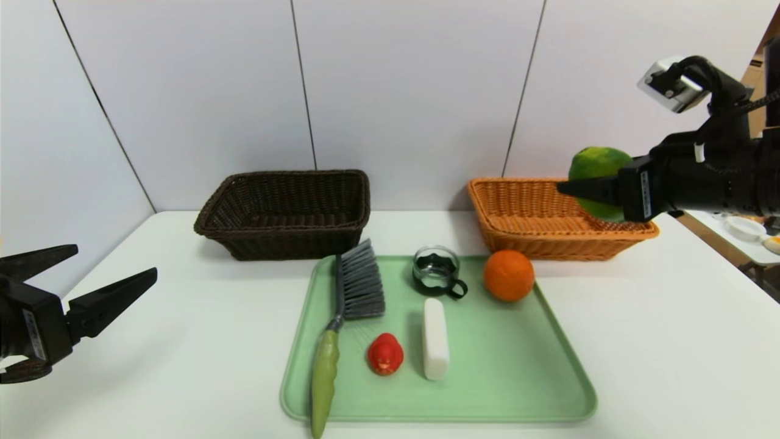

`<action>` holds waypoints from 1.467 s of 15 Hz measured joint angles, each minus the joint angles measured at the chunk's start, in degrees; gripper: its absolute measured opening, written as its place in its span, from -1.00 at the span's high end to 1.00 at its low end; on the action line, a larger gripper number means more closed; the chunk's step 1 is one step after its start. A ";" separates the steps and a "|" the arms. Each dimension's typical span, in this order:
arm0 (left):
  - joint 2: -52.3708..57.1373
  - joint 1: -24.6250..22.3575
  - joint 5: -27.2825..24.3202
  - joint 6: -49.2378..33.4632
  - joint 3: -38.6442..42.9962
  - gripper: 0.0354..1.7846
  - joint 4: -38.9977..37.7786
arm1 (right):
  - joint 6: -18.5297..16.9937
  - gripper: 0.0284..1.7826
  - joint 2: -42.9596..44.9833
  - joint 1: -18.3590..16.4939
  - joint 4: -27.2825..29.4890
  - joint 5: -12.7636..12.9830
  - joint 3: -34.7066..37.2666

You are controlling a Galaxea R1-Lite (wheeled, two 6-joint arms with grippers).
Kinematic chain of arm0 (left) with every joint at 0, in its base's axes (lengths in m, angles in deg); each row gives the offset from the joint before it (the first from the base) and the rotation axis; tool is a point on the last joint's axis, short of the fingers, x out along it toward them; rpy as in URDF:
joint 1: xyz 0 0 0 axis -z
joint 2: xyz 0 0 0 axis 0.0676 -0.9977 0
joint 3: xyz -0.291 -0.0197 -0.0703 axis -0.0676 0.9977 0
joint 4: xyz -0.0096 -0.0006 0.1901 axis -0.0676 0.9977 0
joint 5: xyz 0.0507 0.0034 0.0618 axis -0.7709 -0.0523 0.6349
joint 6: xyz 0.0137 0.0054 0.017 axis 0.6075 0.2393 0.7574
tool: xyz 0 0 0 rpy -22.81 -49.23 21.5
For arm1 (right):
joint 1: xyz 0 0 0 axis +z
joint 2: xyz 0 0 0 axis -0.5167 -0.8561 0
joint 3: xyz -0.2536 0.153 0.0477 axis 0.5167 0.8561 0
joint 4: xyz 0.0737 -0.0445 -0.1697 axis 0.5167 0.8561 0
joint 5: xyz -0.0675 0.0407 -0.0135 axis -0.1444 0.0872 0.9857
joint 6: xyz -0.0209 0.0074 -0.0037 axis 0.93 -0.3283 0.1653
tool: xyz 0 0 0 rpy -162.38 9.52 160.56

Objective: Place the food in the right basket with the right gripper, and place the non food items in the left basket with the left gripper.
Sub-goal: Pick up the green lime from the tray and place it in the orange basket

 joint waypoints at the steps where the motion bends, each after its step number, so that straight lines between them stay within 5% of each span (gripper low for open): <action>1: 0.20 0.00 0.01 -0.20 0.18 -0.89 0.00 | -1.24 -0.16 -1.07 -2.18 -1.02 -0.04 -1.18; 11: 1.29 0.00 0.00 -0.96 0.72 -0.89 0.00 | -2.50 -0.16 -23.59 -15.04 -5.02 2.17 -15.35; 22: 2.01 0.00 0.01 -1.71 1.60 -0.89 0.00 | -2.32 -0.16 -40.02 -17.43 -4.94 4.95 -24.06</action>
